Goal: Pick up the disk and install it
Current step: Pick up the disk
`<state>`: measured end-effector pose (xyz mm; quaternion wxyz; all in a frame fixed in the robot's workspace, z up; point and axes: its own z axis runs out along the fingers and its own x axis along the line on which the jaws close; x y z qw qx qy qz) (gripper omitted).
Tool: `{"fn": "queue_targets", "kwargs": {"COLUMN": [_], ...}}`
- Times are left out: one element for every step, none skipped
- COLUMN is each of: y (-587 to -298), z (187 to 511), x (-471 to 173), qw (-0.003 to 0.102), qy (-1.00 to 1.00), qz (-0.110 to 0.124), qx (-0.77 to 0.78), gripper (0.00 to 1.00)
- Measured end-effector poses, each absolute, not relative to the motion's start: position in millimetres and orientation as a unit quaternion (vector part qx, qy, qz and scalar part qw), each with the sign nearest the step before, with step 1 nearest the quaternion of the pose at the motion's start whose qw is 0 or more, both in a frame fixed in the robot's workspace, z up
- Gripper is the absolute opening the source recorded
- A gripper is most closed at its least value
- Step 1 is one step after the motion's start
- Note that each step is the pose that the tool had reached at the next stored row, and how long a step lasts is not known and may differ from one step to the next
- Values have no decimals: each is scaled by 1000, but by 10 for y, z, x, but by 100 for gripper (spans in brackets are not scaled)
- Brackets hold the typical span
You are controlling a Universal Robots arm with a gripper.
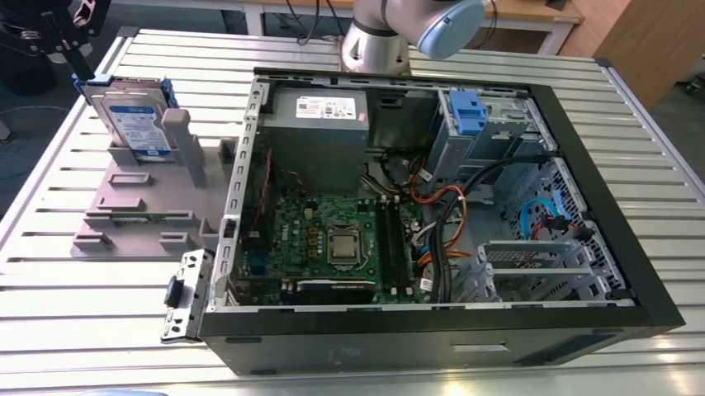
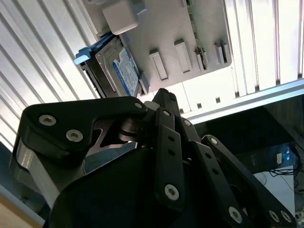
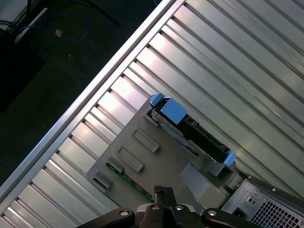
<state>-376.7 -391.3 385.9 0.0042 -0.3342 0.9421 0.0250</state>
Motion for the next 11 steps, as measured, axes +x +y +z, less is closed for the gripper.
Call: {"fn": "queue_targets", "kwargs": {"y": [-3913,-3913,-3913,-3913,-3913,-3913,-3913,-3913,-3913,-3913,-3913], "z": [3859,3859,3859,3859,3859,3859,3859,3859,3859,3859,3859], "x": [-3767,-3767,-3767,-3767,-3767,-3767,-3767,-3767,-3767,-3767,-3767], "qw": [4,4,4,4,4,4,4,4,4,4,4], "qy": [942,942,942,942,941,941,941,941,941,941,941], "qz": [25,25,25,25,25,25,25,25,25,25,25], "qx": [-335,-335,-335,-336,-336,-337,-337,-337,-338,-338,-339], "gripper": [11,11,11,11,11,11,11,11,11,11,11]}}
